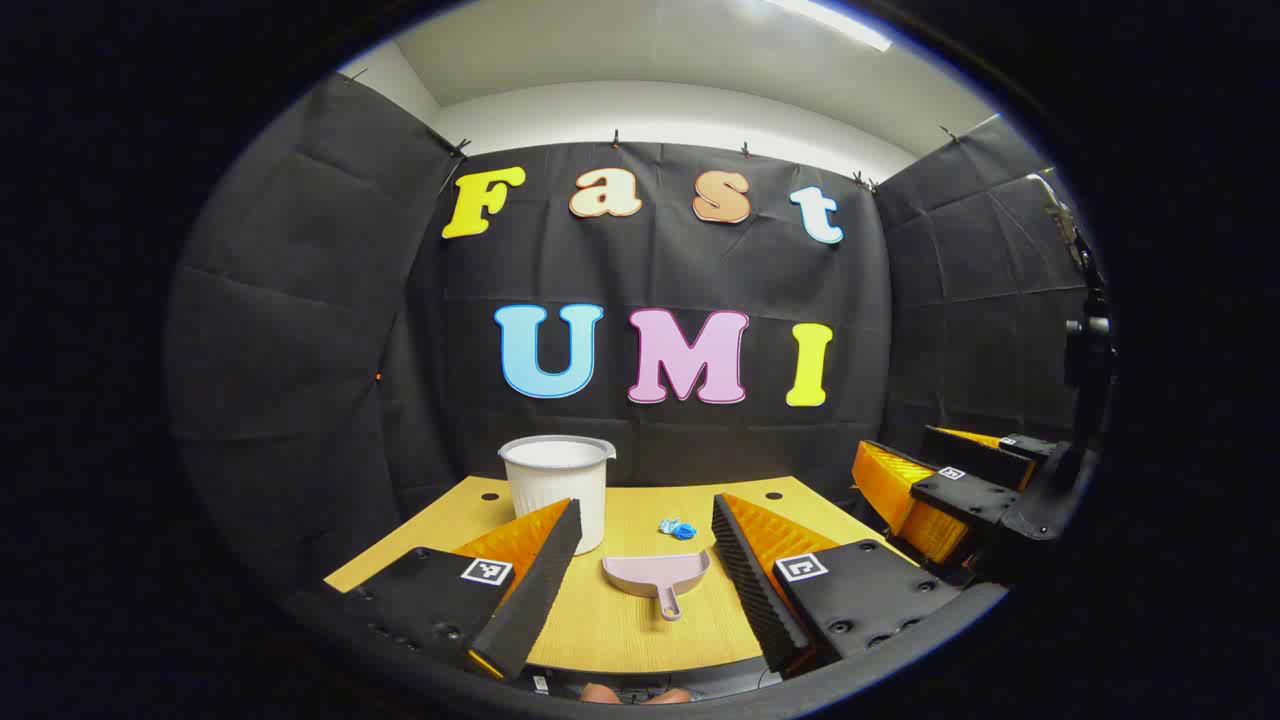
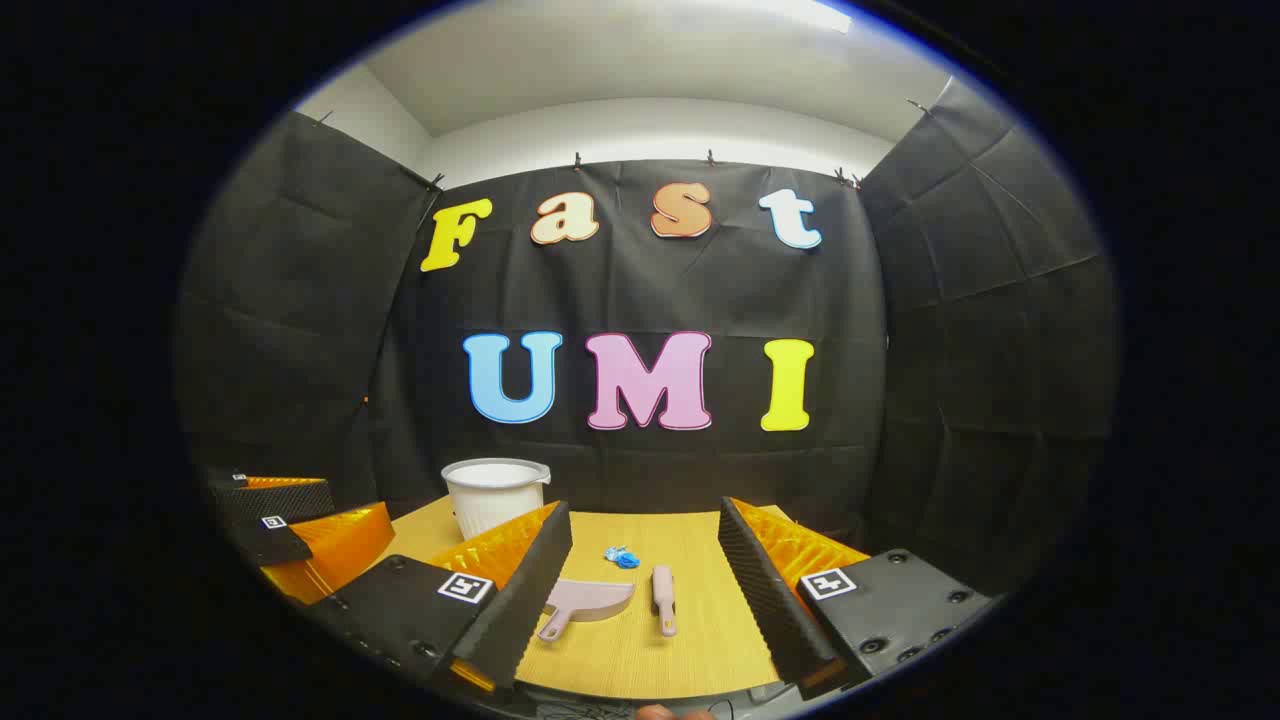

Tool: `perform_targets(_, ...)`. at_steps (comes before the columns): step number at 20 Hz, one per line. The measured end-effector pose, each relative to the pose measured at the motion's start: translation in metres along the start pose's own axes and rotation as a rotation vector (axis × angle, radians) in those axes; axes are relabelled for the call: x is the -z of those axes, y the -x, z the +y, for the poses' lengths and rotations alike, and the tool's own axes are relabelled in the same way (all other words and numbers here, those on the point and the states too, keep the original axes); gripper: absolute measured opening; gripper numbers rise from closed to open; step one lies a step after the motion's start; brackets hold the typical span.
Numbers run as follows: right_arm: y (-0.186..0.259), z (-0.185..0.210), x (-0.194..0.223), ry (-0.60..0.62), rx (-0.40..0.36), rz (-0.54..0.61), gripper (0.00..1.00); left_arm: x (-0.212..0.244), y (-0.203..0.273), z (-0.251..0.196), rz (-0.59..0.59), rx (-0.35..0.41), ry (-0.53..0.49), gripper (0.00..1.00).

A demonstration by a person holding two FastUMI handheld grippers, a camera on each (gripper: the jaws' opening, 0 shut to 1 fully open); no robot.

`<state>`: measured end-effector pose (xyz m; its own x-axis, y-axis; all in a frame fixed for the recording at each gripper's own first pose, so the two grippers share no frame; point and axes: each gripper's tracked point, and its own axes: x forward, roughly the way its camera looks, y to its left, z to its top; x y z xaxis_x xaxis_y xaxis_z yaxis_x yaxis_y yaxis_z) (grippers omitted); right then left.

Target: Pick up the small broom and dustpan from the desktop, sweep the trash into the dustpan with the broom, and then empty the trash into the garbage bin.

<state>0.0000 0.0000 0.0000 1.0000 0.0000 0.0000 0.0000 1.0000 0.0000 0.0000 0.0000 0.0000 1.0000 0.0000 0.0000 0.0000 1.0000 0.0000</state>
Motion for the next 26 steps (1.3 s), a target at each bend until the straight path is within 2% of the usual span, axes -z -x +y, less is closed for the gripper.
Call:
perform_targets(3, 0.004, 0.004, 0.0, 0.001, -0.022, -0.013, 0.91, 0.005, 0.0, -0.004, 0.01, 0.012, 0.025, 0.78)
perform_targets(4, 0.005, 0.009, 0.002, -0.018, -0.039, -0.01, 0.95, 0.007, 0.001, -0.005, 0.017, 0.013, 0.025, 0.78)
perform_targets(5, 0.004, 0.009, 0.001, -0.032, -0.044, -0.009, 0.95, 0.009, 0.0, -0.004, 0.023, 0.013, 0.021, 0.78)
perform_targets(6, 0.004, 0.008, 0.0, -0.035, -0.041, -0.01, 0.91, 0.009, 0.0, -0.003, 0.023, 0.014, 0.015, 0.78)
perform_targets(10, 0.006, 0.004, 0.001, -0.008, -0.027, -0.014, 0.91, 0.008, 0.0, -0.004, 0.022, 0.027, 0.026, 0.78)
perform_targets(11, 0.007, 0.003, 0.002, -0.005, -0.023, -0.014, 0.95, 0.011, 0.0, -0.005, 0.024, 0.031, 0.03, 0.78)
perform_targets(12, 0.008, 0.002, 0.0, -0.003, -0.018, -0.014, 0.91, 0.011, 0.0, -0.005, 0.026, 0.035, 0.031, 0.78)
perform_targets(13, 0.008, 0.001, 0.0, 0.001, -0.017, -0.016, 0.95, 0.014, 0.0, -0.006, 0.029, 0.04, 0.033, 0.78)
perform_targets(14, 0.009, 0.002, -0.001, 0.006, -0.018, -0.023, 0.95, 0.014, 0.0, -0.006, 0.031, 0.044, 0.035, 0.78)
perform_targets(15, 0.01, 0.002, -0.003, 0.012, -0.018, -0.03, 0.91, 0.014, 0.0, -0.007, 0.033, 0.047, 0.038, 0.78)
perform_targets(17, 0.011, 0.001, -0.005, 0.022, -0.016, -0.043, 0.91, 0.015, -0.001, -0.008, 0.04, 0.051, 0.039, 0.8)
perform_targets(20, 0.01, 0.003, -0.004, 0.013, -0.02, -0.04, 0.91, 0.012, 0.0, -0.005, 0.036, 0.049, 0.034, 0.75)
perform_targets(23, 0.008, 0.007, -0.001, 0.008, -0.03, -0.031, 0.91, 0.013, 0.001, -0.002, 0.035, 0.034, 0.023, 0.78)
perform_targets(24, 0.007, 0.009, -0.002, 0.009, -0.035, -0.032, 0.95, 0.013, 0.001, 0.0, 0.038, 0.029, 0.021, 0.78)
perform_targets(26, 0.004, 0.012, -0.002, 0.011, -0.045, -0.029, 0.95, 0.013, 0.003, 0.003, 0.041, 0.014, 0.02, 0.78)
